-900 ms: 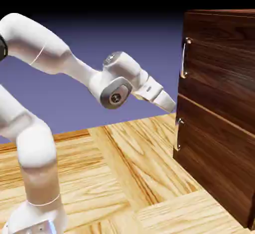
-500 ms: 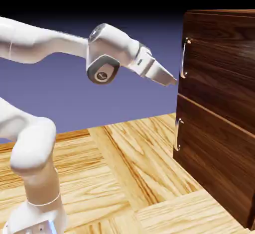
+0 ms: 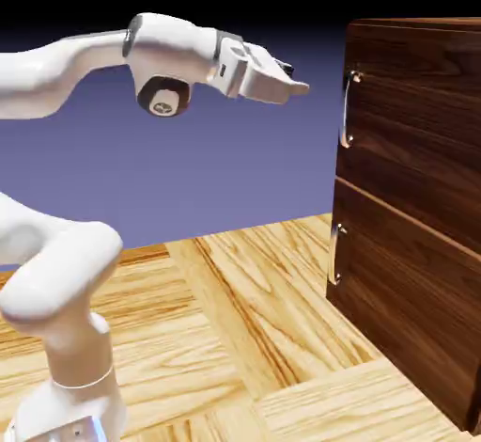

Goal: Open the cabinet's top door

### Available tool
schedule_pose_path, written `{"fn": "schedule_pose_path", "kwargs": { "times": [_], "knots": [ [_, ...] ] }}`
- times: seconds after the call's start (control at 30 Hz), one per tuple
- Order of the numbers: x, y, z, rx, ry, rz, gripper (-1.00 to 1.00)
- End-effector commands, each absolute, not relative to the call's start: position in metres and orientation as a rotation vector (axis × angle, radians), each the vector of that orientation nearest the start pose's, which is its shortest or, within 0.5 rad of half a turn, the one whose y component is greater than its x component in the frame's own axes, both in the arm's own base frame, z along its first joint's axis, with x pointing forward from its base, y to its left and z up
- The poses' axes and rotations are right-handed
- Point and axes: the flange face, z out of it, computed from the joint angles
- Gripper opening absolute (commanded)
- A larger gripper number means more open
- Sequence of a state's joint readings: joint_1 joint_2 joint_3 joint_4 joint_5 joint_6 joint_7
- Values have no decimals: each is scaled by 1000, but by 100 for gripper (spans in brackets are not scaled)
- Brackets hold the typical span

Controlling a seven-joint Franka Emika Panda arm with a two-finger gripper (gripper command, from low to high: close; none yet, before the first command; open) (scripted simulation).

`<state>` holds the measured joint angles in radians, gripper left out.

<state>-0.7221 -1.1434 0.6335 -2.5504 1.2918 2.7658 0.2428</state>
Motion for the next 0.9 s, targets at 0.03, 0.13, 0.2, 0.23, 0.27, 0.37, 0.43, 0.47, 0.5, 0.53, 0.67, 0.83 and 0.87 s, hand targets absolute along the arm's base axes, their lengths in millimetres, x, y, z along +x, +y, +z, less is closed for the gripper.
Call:
{"fn": "schedule_pose_path", "kwargs": {
  "times": [0.03,0.13,0.2,0.23,0.27,0.37,0.43,0.47,0.5,0.53,0.67,0.83,0.87],
  "knots": [
    [316,45,661,-1769,1097,-1576,0],
    [321,63,659,-1742,1057,-1616,0],
    [326,75,656,-1729,1028,-1641,0],
    [330,81,654,-1724,1013,-1653,0],
    [334,87,651,-1720,998,-1665,0],
    [349,103,640,-1713,953,-1697,0],
    [361,112,630,-1713,922,-1716,0],
    [368,116,624,-1713,907,-1725,0],
    [375,119,618,-1715,893,-1733,0],
    [382,123,611,-1717,878,-1741,0],
    [415,130,579,-1732,823,-1767,0],
    [456,126,534,-1757,770,-1787,0],
    [456,126,534,-1757,770,-1787,0]
  ]
}}
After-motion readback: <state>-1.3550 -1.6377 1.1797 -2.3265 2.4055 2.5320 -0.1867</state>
